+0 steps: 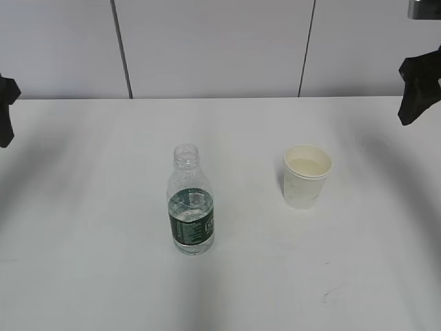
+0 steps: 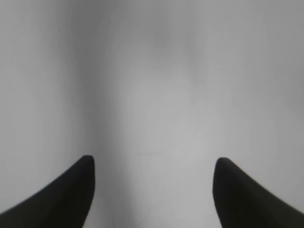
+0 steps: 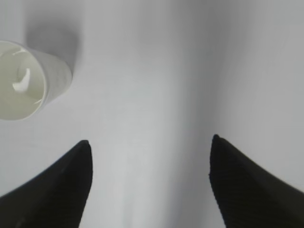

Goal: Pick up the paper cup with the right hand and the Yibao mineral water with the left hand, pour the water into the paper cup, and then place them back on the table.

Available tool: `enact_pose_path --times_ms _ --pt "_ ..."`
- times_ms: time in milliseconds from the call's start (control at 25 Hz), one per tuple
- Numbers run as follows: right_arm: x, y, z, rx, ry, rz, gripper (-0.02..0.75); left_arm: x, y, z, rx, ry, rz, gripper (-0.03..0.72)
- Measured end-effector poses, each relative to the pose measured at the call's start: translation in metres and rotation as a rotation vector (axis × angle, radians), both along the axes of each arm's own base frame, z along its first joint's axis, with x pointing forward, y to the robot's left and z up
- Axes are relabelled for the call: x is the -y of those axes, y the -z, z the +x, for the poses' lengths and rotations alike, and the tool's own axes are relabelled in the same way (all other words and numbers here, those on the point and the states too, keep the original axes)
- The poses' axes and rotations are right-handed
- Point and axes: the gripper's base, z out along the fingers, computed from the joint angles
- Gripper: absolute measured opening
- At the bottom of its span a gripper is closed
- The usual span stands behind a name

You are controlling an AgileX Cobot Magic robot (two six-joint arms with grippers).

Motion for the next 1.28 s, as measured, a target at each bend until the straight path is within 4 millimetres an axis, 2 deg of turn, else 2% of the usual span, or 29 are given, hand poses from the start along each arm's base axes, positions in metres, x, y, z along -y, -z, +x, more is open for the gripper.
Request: enact_pose_path --times_ms 160,280,480,520,560,760,1040,1280 --pt "-0.004 -0.006 -0.023 0.005 -0.048 0.020 0.595 -0.003 -0.004 -0.036 -0.003 -0.001 -0.003 0.471" --pt "-0.006 -0.008 -0.050 -0.005 -0.053 0.026 0.595 -0.005 -0.004 -0.066 -0.010 -0.002 -0.008 0.469" --pt "-0.008 0.002 -0.102 -0.047 -0.067 0.029 0.595 -0.006 0.004 -0.117 -0.019 -0.006 -0.039 0.469" --pt "-0.009 0.003 -0.113 -0.048 -0.068 0.030 0.595 -0.006 0.004 -0.117 -0.019 -0.006 -0.039 0.469" --pt "-0.010 0.004 -0.122 -0.047 -0.068 0.029 0.595 -0.008 0.006 -0.139 -0.002 -0.006 -0.040 0.469" --pt "-0.012 0.002 -0.170 0.003 -0.073 0.024 0.595 -0.011 0.006 -0.184 0.076 -0.004 -0.047 0.469" --pt "-0.014 0.001 -0.227 0.114 -0.077 0.001 0.595 -0.015 -0.002 -0.234 0.247 -0.001 -0.061 0.469" --pt "-0.013 0.016 -0.270 0.185 -0.080 -0.040 0.595 -0.018 0.000 -0.265 0.369 0.002 -0.072 0.469"
